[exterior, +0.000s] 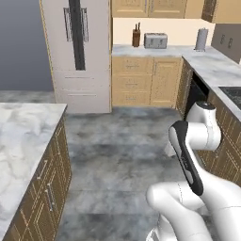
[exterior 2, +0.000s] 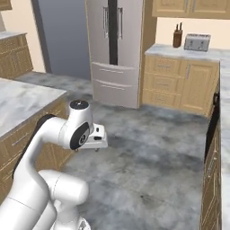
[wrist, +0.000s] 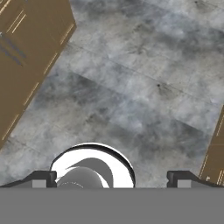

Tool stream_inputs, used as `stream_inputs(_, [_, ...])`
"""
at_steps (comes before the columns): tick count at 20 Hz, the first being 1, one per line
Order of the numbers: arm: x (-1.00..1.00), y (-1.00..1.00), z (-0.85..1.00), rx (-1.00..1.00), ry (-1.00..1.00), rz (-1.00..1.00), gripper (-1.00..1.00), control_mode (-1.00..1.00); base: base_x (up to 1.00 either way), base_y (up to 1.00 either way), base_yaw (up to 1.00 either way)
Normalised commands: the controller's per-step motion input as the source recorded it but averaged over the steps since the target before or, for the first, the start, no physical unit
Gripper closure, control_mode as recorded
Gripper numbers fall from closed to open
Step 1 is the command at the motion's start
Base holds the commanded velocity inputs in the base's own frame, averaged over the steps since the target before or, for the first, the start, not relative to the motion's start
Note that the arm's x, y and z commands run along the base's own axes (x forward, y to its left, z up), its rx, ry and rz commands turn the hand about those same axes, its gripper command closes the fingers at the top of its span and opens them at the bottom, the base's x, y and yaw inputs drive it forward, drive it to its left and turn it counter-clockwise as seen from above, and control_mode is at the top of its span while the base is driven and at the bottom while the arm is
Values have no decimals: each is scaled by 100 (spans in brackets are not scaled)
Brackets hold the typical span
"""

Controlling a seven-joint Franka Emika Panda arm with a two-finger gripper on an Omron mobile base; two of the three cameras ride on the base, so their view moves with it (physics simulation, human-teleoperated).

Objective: Take the fork and place it on the left side of the plate. Then take the spoon and place it on the right side of the plate. Make sure they're directly next to the plate.

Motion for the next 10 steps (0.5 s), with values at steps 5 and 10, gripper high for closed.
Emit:
stream_inputs(5, [0, 0, 0, 0, 0, 0, -100, 100, 100, 0, 0])
stream_inputs(10, [0, 0, 0, 0, 0, 0, -100, 100, 100, 0, 1])
